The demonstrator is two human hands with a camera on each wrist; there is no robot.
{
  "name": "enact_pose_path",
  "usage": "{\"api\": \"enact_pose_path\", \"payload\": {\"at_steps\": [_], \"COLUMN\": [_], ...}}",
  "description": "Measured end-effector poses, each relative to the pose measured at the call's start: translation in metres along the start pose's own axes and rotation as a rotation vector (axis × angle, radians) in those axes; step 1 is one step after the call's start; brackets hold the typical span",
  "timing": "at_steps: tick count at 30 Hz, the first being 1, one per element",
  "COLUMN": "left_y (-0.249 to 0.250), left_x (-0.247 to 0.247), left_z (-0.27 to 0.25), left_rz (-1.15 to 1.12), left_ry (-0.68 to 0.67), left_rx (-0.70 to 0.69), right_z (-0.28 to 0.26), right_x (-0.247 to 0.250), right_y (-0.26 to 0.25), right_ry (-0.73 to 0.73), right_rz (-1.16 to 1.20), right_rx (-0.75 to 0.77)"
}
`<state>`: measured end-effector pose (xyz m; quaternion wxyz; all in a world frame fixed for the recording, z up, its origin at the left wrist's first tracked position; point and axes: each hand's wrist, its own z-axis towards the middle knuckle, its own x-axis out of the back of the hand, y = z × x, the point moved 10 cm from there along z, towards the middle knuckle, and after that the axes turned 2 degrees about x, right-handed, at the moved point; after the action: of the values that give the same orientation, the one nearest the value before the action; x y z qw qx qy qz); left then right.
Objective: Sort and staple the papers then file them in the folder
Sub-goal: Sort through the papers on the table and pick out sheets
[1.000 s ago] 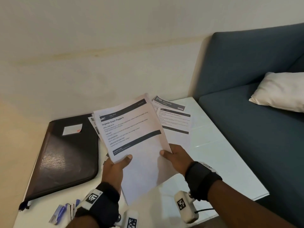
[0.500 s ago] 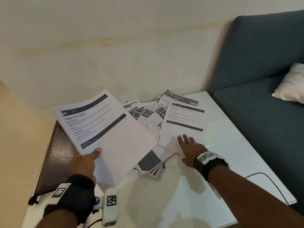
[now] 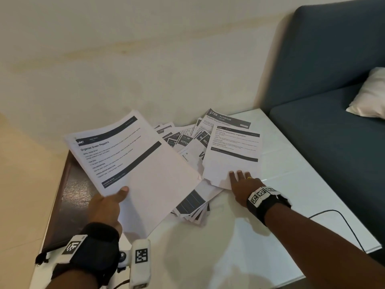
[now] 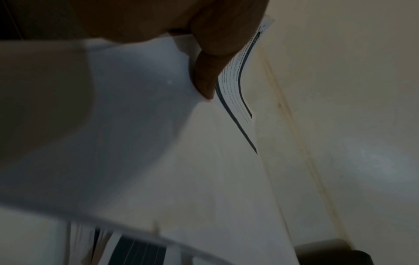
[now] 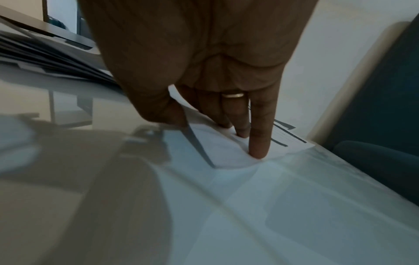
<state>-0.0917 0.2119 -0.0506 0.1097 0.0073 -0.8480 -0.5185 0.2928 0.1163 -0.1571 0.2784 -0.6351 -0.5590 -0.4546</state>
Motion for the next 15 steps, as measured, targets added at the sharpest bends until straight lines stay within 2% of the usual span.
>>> {"api": "enact_pose_path", "payload": {"at_steps": [8, 12, 15], "left_y": [0.015, 0.013, 0.008], "left_x": [-0.005, -0.001, 0.006], "left_z": [-0.012, -0.010, -0.009], "left_rz": [-0.032, -0.069, -0.063], "left_ry": [-0.010, -0.010, 0.015], "left_rx": [-0.023, -0.008, -0.019], "right_z": [-0.024, -0.072, -0.105], "right_x": [0.017, 0.012, -0.014], "right_y": [-0.007, -0.027, -0.039], "right_ry": [0.042, 0.047, -0.023], "right_rz": [-0.089, -0.225, -0.258], "right_rx": [0.046, 0.237, 0.405]}}
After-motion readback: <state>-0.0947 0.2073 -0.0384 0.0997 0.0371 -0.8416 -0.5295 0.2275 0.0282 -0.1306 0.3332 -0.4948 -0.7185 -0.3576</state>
